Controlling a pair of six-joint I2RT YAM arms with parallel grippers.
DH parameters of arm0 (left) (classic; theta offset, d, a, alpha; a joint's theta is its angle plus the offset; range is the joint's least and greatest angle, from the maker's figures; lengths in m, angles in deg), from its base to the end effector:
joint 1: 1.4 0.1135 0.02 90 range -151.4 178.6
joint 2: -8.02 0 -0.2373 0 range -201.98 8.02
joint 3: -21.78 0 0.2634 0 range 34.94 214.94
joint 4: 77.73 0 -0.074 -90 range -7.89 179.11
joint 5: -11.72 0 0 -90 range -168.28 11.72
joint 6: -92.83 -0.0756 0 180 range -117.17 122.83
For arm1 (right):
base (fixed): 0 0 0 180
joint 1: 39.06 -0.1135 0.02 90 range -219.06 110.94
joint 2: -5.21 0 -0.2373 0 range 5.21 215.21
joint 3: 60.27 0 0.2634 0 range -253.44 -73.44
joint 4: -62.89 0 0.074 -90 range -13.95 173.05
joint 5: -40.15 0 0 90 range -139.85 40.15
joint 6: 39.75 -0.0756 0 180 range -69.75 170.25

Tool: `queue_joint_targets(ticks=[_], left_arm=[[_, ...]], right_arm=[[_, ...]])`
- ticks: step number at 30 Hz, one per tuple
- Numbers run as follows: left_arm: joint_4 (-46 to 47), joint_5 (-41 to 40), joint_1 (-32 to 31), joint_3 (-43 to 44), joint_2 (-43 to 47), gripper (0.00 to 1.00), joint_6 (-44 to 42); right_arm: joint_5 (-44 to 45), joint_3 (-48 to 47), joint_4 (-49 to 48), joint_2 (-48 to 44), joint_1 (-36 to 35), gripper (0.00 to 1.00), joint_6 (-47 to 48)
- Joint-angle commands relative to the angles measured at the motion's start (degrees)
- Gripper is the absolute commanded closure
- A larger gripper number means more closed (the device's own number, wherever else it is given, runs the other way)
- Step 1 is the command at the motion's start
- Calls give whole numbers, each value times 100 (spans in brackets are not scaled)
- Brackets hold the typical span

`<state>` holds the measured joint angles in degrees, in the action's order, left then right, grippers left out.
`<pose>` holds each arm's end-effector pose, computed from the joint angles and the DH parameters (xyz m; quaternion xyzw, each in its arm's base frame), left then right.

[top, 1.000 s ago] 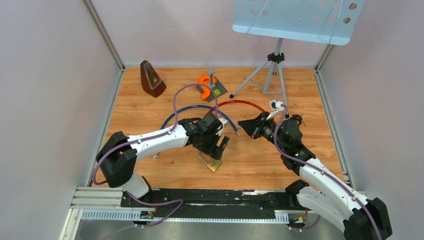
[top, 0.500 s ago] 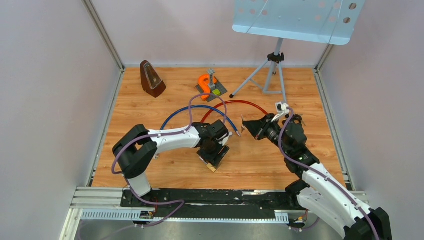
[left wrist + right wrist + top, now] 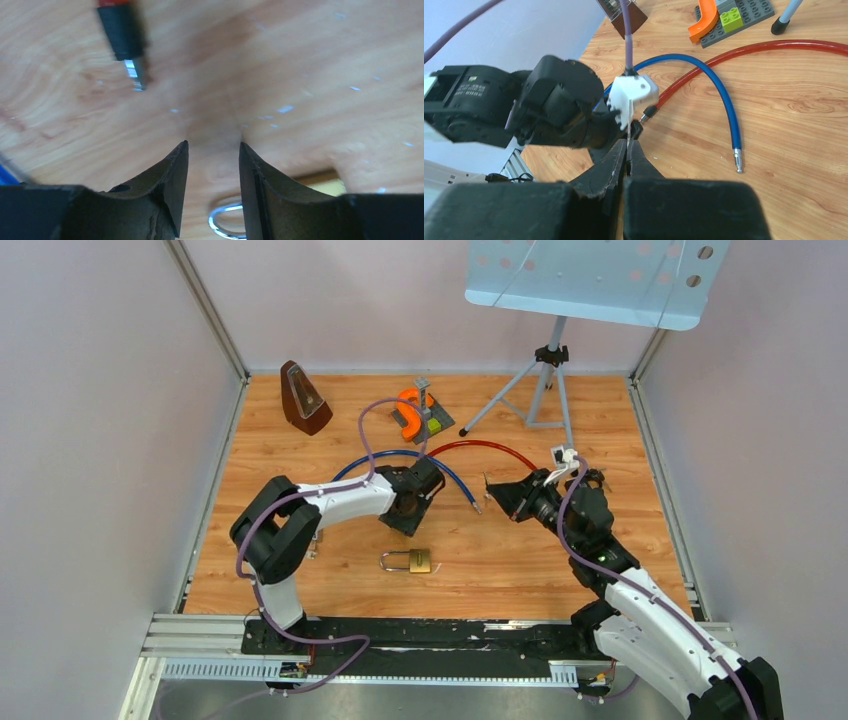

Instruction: Unlock with the key

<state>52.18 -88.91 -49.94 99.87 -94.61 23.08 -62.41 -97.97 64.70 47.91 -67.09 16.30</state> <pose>0.2427 -0.2537 0.0927 0.2291 0.9599 0.0005 0.1617 0.2171 0.1342 0.2339 -0.0341 0.7461 0.4099 0.5236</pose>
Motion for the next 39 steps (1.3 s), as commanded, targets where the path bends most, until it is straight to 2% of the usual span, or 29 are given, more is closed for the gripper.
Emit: queue_joint_targets(ticks=[1,5,7,11,13,17,21,27,28,30,34,37,39], left_arm=[[-139,-927,482,-50,-129,50,25],[-305,-1249,664,-70,190,40,400],[-311,-1149,669,-186,595,33,616],[-420,-448,670,-539,1305,19,831],[-587,-107,662,-674,1446,15,842],[-711,141,466,-1033,1706,13,876],[-616,301,381,-1291,1509,19,881],[-521,196,354,-1267,1043,34,856],[-506,120,353,-1265,944,39,903],[-483,-340,369,-1240,772,48,1002],[-542,-1218,618,-845,310,53,1092],[-583,-1979,829,-360,-14,53,1184],[-553,-2342,941,-107,-216,50,1240]], right_arm=[[-88,7,-148,-41,41,100,38],[-128,10,-124,-97,52,100,30],[-133,6,-101,-133,55,100,42],[-109,10,-85,-232,77,100,47],[-98,17,-81,-244,86,100,48],[-136,13,-77,-216,96,100,39],[-142,10,-77,-194,98,100,34],[-154,-1,-45,-254,105,100,12],[-147,13,-43,-274,105,100,22],[-139,10,-42,-274,113,100,26],[-200,-7,-34,-255,122,100,66],[-256,-23,-25,-255,138,100,90],[-297,-9,-37,-265,142,100,84]])
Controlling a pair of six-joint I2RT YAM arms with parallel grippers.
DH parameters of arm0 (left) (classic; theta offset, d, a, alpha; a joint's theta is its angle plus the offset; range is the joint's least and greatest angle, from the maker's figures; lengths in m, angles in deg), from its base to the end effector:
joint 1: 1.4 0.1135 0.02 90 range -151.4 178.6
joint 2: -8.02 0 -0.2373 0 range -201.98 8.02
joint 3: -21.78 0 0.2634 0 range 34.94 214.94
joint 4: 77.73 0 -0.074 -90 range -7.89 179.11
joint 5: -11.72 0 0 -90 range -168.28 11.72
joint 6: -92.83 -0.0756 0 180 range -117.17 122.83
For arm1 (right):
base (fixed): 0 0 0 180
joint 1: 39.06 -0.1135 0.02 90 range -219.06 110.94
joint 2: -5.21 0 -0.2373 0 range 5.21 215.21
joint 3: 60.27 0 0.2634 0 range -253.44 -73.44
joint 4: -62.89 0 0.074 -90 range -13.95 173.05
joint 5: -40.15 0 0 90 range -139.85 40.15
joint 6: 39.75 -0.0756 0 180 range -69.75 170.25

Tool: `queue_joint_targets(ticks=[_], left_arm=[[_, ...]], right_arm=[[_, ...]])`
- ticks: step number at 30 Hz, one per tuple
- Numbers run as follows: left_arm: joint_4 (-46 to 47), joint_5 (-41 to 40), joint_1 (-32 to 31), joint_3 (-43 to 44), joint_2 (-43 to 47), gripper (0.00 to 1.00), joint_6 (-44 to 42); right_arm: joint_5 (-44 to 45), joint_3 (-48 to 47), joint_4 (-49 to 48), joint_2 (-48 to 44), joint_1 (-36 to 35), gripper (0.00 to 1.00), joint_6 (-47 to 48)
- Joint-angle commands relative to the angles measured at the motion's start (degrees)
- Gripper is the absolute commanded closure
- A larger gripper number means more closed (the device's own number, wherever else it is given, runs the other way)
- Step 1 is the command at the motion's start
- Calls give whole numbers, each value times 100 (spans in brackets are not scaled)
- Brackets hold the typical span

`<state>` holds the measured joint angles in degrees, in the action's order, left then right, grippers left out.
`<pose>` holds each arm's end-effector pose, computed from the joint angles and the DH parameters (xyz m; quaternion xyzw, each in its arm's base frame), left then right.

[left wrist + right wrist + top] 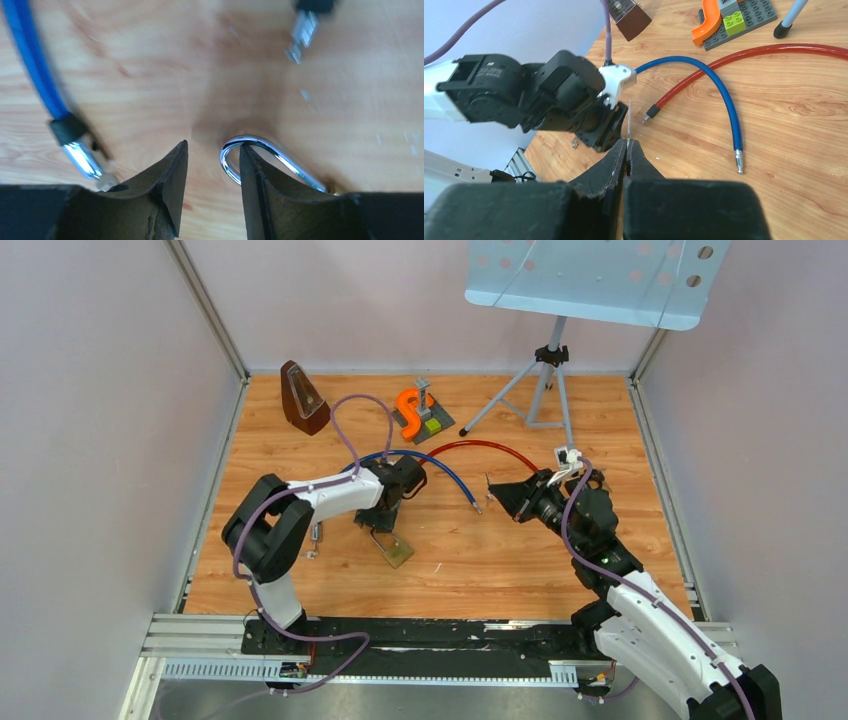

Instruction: Unlock with the key

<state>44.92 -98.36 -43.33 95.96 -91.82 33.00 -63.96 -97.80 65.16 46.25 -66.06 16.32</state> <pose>0.2522 -0.1916 0.0893 0.0901 0.9788 0.1054 0.1509 0.2148 0.1301 0.2383 -0.0377 0.7399 0.4159 0.5274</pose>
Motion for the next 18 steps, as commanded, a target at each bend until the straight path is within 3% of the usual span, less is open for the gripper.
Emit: queue_joint_targets(ticks=[1,9,13,16,18], left_arm=[[204,-1568,326,357,-595,49,231],[609,-1646,803,1050,-737,44,76],[447,-1296,801,781,96,30,538],[404,-786,805,515,915,13,899],[381,-524,804,317,1281,8,1059]], right_arm=[[-163,-10,-98,-107,41,100,69],[-313,64,-187,-254,55,100,-8],[-331,95,-167,-364,55,100,-23],[-358,117,-193,-345,55,100,-62],[-408,103,-202,-304,55,100,-90]])
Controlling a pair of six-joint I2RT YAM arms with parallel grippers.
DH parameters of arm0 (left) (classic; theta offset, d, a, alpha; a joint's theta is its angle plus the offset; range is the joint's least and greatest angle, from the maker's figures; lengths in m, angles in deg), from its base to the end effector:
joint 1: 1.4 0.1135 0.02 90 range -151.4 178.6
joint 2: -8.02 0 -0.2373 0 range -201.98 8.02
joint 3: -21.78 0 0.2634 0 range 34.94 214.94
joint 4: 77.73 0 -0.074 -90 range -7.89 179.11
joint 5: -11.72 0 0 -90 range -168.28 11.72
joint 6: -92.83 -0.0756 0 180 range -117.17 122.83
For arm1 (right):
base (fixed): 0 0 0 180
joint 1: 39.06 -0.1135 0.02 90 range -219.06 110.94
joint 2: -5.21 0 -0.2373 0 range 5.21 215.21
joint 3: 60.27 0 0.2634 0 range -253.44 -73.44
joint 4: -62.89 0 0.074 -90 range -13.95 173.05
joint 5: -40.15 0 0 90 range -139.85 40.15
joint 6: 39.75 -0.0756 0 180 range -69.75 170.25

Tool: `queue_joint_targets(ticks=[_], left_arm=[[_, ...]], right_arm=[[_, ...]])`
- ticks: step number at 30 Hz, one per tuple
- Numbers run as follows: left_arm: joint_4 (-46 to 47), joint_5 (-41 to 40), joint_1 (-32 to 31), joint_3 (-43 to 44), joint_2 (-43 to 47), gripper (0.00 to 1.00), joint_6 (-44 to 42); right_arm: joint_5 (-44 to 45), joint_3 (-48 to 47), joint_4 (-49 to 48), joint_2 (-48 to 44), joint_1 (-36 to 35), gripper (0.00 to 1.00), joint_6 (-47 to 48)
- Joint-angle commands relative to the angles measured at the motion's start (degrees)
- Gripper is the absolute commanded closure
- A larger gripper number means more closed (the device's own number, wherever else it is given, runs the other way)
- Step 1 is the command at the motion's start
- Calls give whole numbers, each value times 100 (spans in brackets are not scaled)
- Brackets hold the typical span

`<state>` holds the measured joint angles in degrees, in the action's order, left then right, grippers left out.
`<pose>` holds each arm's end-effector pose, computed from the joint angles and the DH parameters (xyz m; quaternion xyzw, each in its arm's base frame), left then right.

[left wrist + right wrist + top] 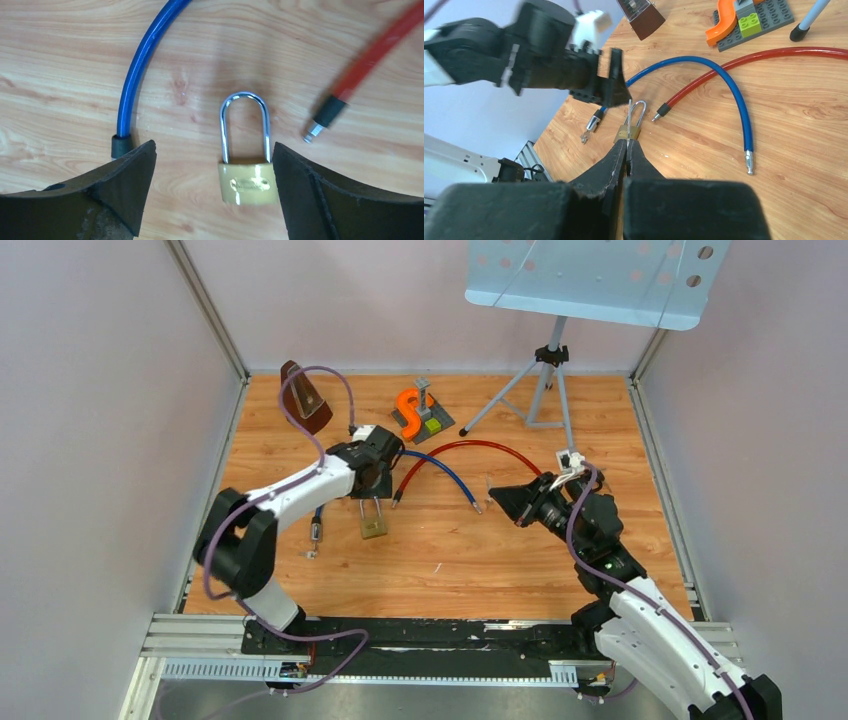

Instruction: Unlock with the key

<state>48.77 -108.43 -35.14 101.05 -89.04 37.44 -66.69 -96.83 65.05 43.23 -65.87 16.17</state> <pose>0.3077 -0.1599 0.1365 -0.0495 0.9524 0.1241 0.2740 0.2065 0.1289 0.2437 -0.0543 0.7261 0.4351 0.5296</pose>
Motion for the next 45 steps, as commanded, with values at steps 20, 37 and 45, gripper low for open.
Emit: queue_joint_targets(ticks=[20,37,45], left_arm=[[839,2060,386,-1209,1075,4,1483],[841,2291,508,-1251,69,22,1369],[672,2494,500,-1160,-222,26,1230]], right_arm=[[-258,-22,-210,106,35,100,-322],[-344,-40,-394,358,35,100,-422],[-505,-28,-574,606,36,100,-496]])
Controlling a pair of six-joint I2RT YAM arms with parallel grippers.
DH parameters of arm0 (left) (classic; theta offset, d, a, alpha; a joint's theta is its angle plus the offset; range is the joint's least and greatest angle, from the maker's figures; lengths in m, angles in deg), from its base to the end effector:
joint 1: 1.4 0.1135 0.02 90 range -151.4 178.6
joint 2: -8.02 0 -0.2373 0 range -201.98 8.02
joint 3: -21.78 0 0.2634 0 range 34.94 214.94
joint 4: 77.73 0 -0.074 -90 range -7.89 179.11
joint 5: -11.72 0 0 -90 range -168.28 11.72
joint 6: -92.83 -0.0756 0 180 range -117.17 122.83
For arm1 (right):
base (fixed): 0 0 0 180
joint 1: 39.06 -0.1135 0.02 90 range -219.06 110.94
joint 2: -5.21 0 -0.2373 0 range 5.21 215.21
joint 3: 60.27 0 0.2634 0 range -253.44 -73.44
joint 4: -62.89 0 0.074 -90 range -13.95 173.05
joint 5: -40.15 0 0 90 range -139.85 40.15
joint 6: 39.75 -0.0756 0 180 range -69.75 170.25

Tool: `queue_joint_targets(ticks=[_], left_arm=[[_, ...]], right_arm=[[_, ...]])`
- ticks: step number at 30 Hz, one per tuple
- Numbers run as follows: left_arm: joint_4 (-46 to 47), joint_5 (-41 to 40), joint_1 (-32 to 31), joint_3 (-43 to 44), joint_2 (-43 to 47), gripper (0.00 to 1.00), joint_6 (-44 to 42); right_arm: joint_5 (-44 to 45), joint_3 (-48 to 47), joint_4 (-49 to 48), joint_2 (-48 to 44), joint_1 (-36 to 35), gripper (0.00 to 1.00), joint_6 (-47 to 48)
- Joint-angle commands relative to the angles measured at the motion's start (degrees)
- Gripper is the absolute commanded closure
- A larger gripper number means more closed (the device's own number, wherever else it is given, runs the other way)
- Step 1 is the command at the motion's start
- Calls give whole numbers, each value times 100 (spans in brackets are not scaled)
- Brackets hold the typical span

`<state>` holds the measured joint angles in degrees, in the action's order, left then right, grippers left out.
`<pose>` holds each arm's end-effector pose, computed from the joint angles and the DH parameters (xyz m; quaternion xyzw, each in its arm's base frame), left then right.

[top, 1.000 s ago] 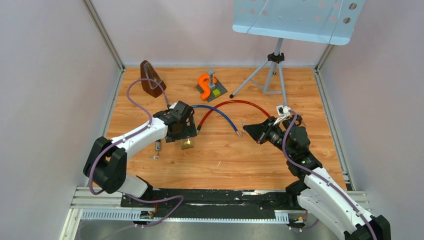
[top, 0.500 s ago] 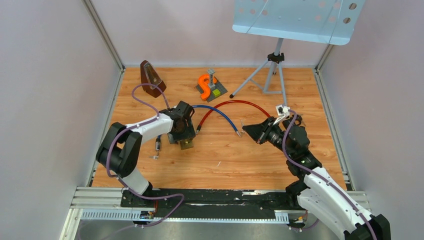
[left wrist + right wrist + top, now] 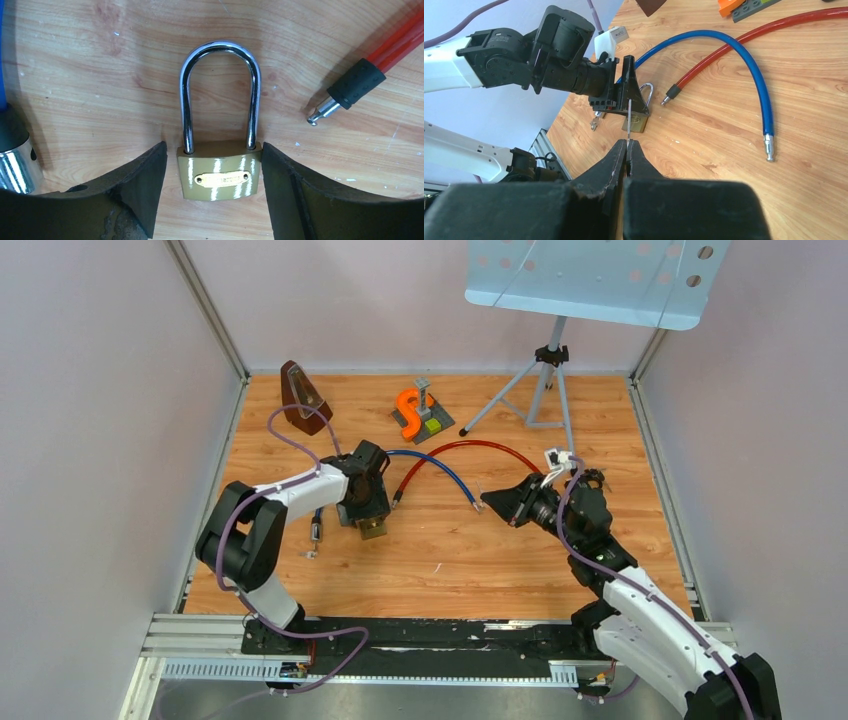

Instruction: Unlock with the key

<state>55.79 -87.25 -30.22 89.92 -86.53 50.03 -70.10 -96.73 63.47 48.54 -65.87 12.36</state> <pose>0.2847 -0.1432 0.0908 -0.1689 0.9713 -0.0304 0.1645 0.2136 0.1373 0.2260 -0.0440 0.7476 0.4591 0.4779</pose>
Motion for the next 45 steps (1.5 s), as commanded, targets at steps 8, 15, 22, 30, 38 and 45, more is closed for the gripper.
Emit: queue_joint_targets(ticks=[8,15,22,30,38,45], left_arm=[[-397,347,-252,233,-1040,37,-274],[-336,693,-305,94,-670,64,-51],[-379,860,-300,323,839,82,943],[-311,1040,-292,582,1836,95,1782],[139,1654,-291,562,2137,100,2417],[303,1758,-284,522,2228,100,2640]], right_arm=[[-343,1,-660,188,35,100,-244],[-559,65,-797,292,22,100,-271],[-848,140,-1390,835,-165,100,-499],[-878,-65,-1898,1615,-764,100,-498],[-752,-510,-2146,2626,-1366,100,-367],[-813,-899,-2280,3360,-1579,100,-360]])
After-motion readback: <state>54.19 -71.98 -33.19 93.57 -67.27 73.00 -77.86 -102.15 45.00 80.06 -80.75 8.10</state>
